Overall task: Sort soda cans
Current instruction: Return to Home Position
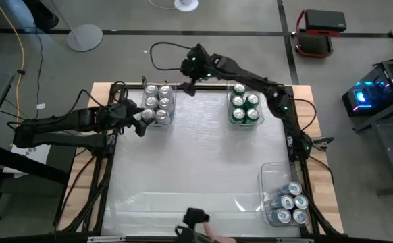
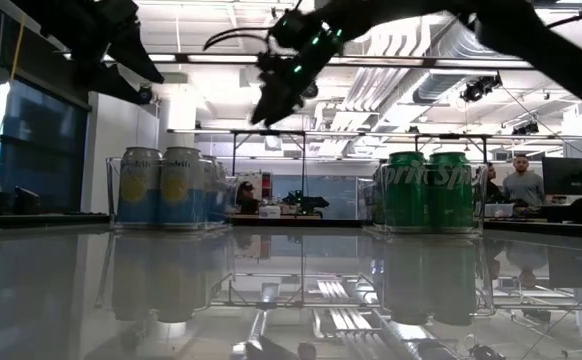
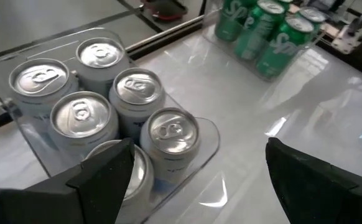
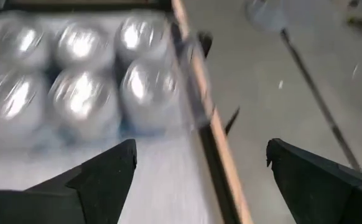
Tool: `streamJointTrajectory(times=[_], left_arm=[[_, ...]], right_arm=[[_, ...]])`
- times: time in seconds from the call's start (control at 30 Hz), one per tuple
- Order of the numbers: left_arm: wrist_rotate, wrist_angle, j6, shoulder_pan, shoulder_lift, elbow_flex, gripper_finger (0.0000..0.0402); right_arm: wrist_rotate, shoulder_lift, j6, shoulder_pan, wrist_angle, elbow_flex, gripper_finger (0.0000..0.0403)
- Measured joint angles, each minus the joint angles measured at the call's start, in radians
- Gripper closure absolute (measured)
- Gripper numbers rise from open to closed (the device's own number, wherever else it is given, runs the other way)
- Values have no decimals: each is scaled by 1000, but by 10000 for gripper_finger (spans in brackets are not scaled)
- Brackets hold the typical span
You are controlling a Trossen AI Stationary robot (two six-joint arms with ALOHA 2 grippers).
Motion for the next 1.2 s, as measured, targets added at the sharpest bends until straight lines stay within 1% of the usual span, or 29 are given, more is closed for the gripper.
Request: streamJointTrajectory(times=[0.07,0.1,0.23,0.33,0.4,0.47,0.53,0.57,0.63,0.7,0.77,0.9,0.97,1.07,1.13,1.2], left_arm=[[-14,0,-9,-24,-9,0,62],[-24,0,-12,-35,-16,0,62],[-74,-2,-19,-98,-39,0,62],[-134,7,-43,-152,-52,-12,62],[-175,22,-61,-190,-56,-32,62],[-194,70,-68,-227,-61,-67,62],[-203,121,-69,-259,-60,-105,62],[-209,152,-72,-275,-59,-123,62],[-219,226,-71,-299,-60,-155,62],[-230,268,-69,-317,-59,-174,62],[-244,300,-58,-331,-59,-180,62],[-275,363,6,-344,-59,-180,62],[-277,414,54,-344,-59,-180,62],[-268,496,154,-344,-59,-180,62],[-244,553,208,-341,-59,-180,62],[-219,600,230,-330,-59,-180,62]], right_arm=[[-4,-45,-13,0,-110,0,52],[-24,-69,-18,0,-161,0,52],[-196,-160,-65,-1,-376,0,52],[-288,-231,-82,1,-556,-18,52],[-355,-293,-92,0,-659,-60,52],[-453,-375,-108,2,-725,-136,52],[-544,-482,-105,8,-726,-250,52],[-569,-541,-90,16,-701,-319,52],[-578,-669,-34,33,-604,-474,52],[-564,-807,44,49,-496,-630,52],[-525,-957,137,65,-399,-783,52],[-390,-1264,341,107,-236,-1060,52],[-311,-1426,453,136,-112,-1196,52],[-196,-1662,595,190,152,-1413,52],[-143,-1802,663,223,347,-1564,52],[-95,-1908,707,242,540,-1706,52]])
